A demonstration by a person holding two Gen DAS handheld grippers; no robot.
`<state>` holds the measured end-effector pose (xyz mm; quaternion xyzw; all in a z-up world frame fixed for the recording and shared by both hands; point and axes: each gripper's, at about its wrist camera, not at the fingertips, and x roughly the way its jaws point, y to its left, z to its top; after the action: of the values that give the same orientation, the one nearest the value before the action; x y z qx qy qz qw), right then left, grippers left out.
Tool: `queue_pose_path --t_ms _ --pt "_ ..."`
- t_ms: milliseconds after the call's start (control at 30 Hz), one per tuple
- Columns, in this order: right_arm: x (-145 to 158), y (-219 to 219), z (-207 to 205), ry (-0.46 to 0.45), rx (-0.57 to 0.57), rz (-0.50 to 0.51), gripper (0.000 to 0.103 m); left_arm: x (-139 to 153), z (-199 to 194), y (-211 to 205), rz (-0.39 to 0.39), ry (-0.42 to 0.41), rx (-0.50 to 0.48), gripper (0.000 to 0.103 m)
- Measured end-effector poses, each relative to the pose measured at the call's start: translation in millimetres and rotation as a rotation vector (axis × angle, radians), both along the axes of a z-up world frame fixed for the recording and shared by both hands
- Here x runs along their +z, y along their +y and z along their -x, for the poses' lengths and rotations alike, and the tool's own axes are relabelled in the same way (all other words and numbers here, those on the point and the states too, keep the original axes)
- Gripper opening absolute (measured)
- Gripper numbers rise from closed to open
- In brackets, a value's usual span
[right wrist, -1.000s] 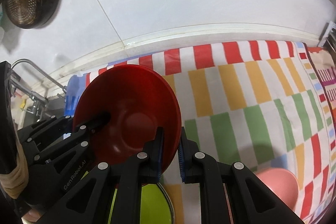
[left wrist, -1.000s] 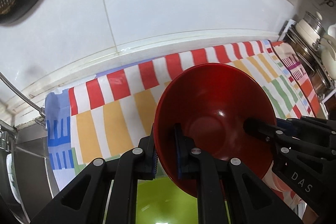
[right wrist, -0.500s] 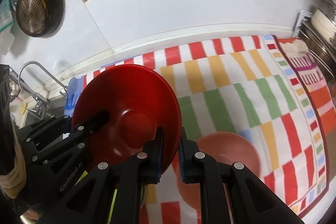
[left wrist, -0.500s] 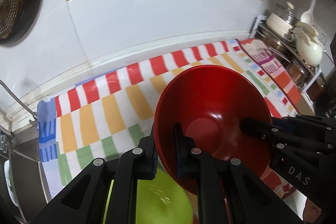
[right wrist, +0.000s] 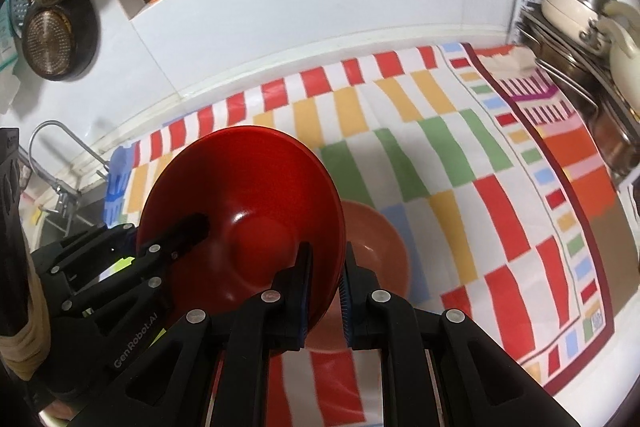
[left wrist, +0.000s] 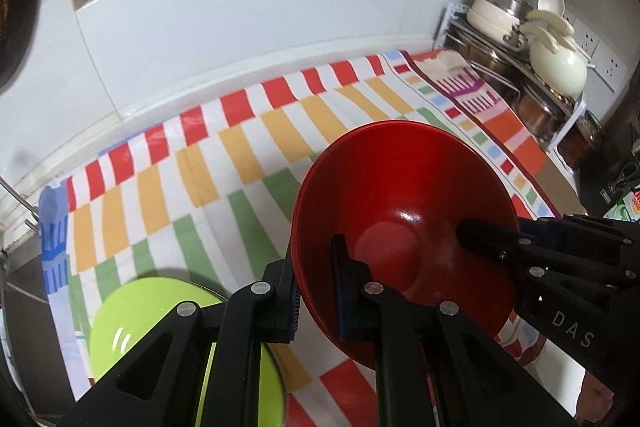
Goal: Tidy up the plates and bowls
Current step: 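Lift the red bowl with both tools and carry it toward the pink bowl, then lower the red bowl into the pink bowl and open both tools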
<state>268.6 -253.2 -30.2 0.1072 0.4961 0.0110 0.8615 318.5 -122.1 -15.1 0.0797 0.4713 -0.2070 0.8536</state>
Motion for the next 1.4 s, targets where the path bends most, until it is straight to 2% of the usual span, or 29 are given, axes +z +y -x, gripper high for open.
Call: queue_pose_path --t_ms 533,933,1167,1267,1300,1400 --pt "-35.6 -25.8 2.7 0.082 0.003 0.004 0.014 -42.8 0.0 -26.6 -0.042 0.099 0.009 0.015" --pt "-50.4 -27.3 -0.4 0.112 0.027 0.019 0.015 -55.0 -2.5 -33.8 -0.056 0.132 0.014 0.015" --pt "-54.0 -26.4 -0.4 0.114 0.036 0.031 0.015 -58.1 -3.0 -35.0 -0.053 0.143 0.01 0.02" --pt "-54.1 -24.6 0.0 0.111 0.049 0.046 0.016 -57.4 -2.6 -34.7 -0.042 0.154 -0.002 0.025" --pt "-54.1 -23.8 0.6 0.112 0.057 0.053 0.017 -56.1 -1.8 -34.7 -0.037 0.158 -0.01 0.028" --pt "-50.7 -21.6 4.1 0.098 0.065 0.084 0.033 -49.0 1.3 -34.8 -0.039 0.129 -0.016 0.038"
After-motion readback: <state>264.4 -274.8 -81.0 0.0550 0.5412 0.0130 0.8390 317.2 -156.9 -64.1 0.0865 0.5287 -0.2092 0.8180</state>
